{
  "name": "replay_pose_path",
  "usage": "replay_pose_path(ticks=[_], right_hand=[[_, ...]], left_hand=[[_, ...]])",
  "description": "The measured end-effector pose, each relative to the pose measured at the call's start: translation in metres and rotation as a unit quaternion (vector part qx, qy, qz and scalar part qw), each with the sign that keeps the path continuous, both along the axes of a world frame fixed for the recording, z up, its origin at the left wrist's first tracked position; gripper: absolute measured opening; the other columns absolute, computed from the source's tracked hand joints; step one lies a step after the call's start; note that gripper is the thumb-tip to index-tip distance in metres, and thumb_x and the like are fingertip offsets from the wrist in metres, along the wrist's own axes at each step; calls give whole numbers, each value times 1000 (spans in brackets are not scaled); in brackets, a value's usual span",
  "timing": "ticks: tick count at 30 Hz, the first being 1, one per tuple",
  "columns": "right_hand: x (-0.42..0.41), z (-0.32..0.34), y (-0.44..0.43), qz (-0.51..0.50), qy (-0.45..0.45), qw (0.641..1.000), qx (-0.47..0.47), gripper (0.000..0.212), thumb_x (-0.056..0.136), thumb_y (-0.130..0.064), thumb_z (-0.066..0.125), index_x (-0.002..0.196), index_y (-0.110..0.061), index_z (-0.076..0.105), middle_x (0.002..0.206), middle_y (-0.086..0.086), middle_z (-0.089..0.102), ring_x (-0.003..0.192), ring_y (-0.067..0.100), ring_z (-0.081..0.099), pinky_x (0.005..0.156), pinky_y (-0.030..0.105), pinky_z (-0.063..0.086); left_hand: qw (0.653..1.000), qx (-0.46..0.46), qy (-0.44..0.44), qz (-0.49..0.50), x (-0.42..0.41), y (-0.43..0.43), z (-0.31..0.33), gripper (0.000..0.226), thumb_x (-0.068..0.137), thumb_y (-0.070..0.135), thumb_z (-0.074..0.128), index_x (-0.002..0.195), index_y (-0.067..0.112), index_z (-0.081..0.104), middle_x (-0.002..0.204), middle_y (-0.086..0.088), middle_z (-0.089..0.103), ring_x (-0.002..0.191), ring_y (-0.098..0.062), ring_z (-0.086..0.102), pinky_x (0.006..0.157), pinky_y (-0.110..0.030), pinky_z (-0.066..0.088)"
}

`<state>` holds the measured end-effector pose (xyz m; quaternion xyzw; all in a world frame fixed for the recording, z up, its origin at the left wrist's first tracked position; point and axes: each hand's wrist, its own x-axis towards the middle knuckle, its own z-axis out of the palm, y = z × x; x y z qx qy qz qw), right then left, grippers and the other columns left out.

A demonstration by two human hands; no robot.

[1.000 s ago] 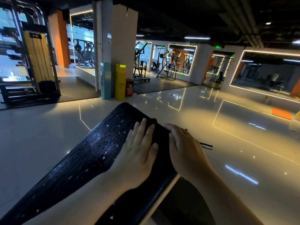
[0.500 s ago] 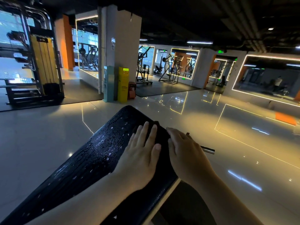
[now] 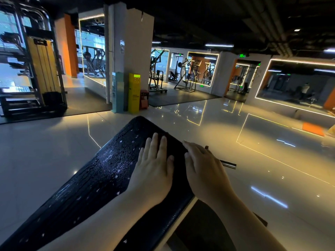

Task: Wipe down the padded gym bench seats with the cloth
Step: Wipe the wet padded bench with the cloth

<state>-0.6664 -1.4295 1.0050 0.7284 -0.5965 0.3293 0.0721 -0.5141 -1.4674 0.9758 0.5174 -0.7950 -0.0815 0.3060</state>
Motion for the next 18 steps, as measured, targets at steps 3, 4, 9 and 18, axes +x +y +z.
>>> replay_pose_path(ticks=[3, 4, 9, 18], right_hand=[[-1, -1, 0, 6, -1, 1000, -6, 46, 106, -33, 32, 147, -19, 48, 144, -3, 57, 132, 7, 50, 105, 19, 34], [-2, -1, -1, 8, -5, 1000, -6, 44, 107, -31, 34, 147, -19, 48, 144, -3, 57, 132, 6, 49, 106, 19, 35], [-6, -3, -4, 16, -55, 998, -5, 39, 107, -27, 41, 144, -21, 52, 140, -5, 59, 125, -4, 48, 97, 4, 30], [-6, -7, -3, 24, -167, 986, -1, 22, 106, -28, 40, 124, -34, 51, 107, -22, 63, 98, -11, 58, 76, 18, 47]], left_hand=[[995, -33, -15, -95, 12, 25, -6, 59, 100, 51, 9, 154, 40, -13, 160, 21, -27, 142, 2, -32, 116, -22, -18], [991, -36, -33, -123, 20, 31, -9, 59, 98, 54, 8, 152, 43, -13, 158, 24, -28, 142, 4, -32, 117, -22, -17], [995, -1, -46, -88, 35, -2, -7, 65, 94, 63, 5, 152, 45, -17, 159, 21, -29, 146, -4, -27, 122, -32, -7], [983, -85, -46, -155, 8, 11, -3, 61, 102, 52, 14, 158, 33, -4, 165, 14, -14, 148, -3, -24, 122, -30, -9]])
